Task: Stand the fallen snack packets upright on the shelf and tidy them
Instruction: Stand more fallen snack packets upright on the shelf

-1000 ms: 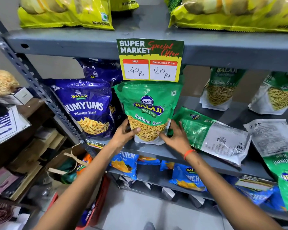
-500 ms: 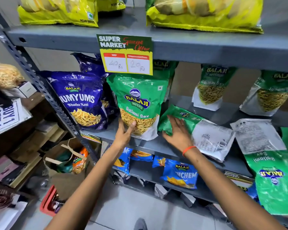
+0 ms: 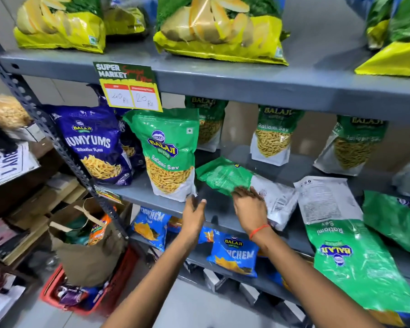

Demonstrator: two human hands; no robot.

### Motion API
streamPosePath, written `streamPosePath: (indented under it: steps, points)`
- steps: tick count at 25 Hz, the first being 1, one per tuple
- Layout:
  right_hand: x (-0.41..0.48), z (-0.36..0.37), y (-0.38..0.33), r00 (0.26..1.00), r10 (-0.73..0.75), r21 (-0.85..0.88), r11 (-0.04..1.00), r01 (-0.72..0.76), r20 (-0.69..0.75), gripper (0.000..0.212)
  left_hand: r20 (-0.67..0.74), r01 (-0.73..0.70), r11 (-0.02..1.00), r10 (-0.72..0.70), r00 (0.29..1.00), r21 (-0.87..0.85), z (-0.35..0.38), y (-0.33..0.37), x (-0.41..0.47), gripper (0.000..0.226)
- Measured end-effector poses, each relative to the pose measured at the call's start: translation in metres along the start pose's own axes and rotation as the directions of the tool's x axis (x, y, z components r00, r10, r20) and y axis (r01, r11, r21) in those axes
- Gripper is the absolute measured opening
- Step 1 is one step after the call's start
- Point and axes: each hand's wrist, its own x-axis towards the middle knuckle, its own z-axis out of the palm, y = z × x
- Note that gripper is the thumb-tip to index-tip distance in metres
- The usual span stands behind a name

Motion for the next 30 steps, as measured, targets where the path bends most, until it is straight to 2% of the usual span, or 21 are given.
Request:
streamPosePath:
  steps: [3,5,8,10,12,14,16,20,23,25,27,30]
  points:
    - [0.005,-0.016,0.011,0.988,0.084,0.117,0.991,-0.069,-0.128,0.024,0.072,-0.009,1.000,0.008,0.997,0.017,0.026,0.014,0.015,0.024]
    - [0.013,-0.026,0.017,0.971,0.129,0.234,0.969,-0.080,-0.203,0.022,0.177,0.005,1.000,-0.009,0.984,0.021,0.044,0.024,0.029,0.025]
    - [0.030,-0.040,0.023,0.932,0.256,0.460,0.880,-0.115,-0.256,0.019,0.281,0.168,0.976,-0.124,0.952,-0.138,0.067,0.037,0.047,0.030]
    - [0.041,-0.049,0.031,0.899,0.372,0.614,0.772,-0.162,-0.230,0.020,0.302,0.258,0.938,-0.183,0.935,-0.229,0.073,0.042,0.058,0.028]
    - [0.050,-0.055,0.043,0.853,0.491,0.757,0.622,-0.203,-0.175,0.022,0.337,0.270,0.920,-0.168,0.926,-0.283,0.074,0.049,0.070,0.028]
    - [0.059,-0.059,0.055,0.810,0.583,0.873,0.430,-0.232,-0.072,0.024,0.376,0.220,0.934,-0.104,0.921,-0.282,0.072,0.059,0.083,0.027]
    - [0.064,-0.060,0.065,0.763,0.645,0.934,0.255,-0.251,0.029,0.023,0.351,0.143,0.958,-0.048,0.935,-0.250,0.071,0.073,0.091,0.032]
    - [0.056,-0.044,0.083,0.674,0.716,0.952,0.045,-0.302,0.180,0.029,0.319,0.022,0.982,0.040,0.947,-0.189,0.072,0.083,0.098,0.036]
    - [0.038,-0.025,0.103,0.668,0.676,0.913,-0.018,-0.407,0.311,0.042,0.478,-0.028,0.998,0.051,0.877,-0.054,0.078,0.071,0.091,0.031]
    - [0.027,-0.008,0.115,0.685,0.599,0.870,-0.040,-0.491,0.414,0.059,0.555,-0.098,0.995,0.070,0.829,0.020,0.085,0.062,0.087,0.042]
    - [0.019,0.006,0.123,0.702,0.577,0.848,0.032,-0.529,0.417,0.058,0.547,-0.167,0.986,0.125,0.828,0.026,0.089,0.056,0.089,0.049]
    - [0.007,-0.035,0.092,0.685,0.582,0.820,0.054,-0.570,0.438,0.058,0.519,-0.189,0.979,0.124,0.846,0.074,0.083,0.045,0.085,0.051]
